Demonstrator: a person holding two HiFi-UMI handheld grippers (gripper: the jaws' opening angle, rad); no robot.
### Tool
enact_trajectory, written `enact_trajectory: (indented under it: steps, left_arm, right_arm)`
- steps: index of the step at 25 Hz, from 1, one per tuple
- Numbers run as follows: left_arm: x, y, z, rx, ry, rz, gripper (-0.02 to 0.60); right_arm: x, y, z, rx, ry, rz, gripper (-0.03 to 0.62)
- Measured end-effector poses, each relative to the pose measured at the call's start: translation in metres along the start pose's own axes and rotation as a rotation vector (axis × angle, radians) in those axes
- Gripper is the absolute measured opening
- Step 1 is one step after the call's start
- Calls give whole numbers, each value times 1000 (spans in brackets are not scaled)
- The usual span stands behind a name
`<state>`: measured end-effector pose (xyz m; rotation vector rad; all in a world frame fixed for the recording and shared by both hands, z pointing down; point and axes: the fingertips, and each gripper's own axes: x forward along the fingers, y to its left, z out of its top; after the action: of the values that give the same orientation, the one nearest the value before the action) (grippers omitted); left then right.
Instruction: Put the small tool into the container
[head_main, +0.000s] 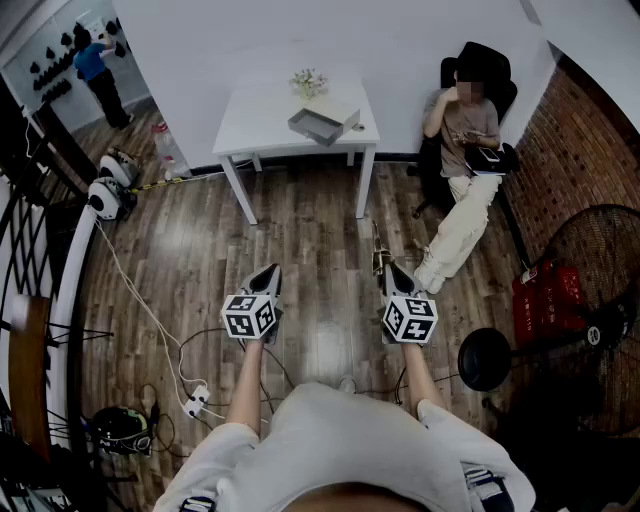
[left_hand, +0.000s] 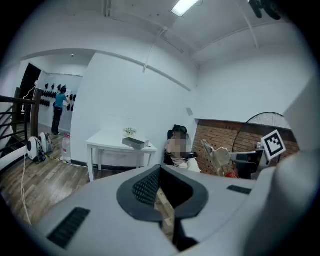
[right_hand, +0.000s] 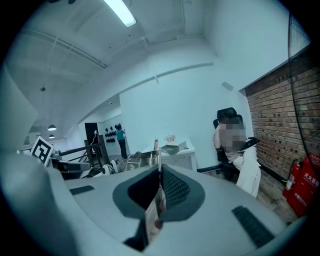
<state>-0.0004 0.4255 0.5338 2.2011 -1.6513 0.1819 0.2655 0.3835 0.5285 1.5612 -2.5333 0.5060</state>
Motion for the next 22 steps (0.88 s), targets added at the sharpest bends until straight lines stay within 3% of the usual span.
enact_trajectory:
  steps: [22]
  left_arm:
    - [16,-35,-5,-14,3,41,9]
  right_arm:
    - [-3,-33,5,5,5,57,6]
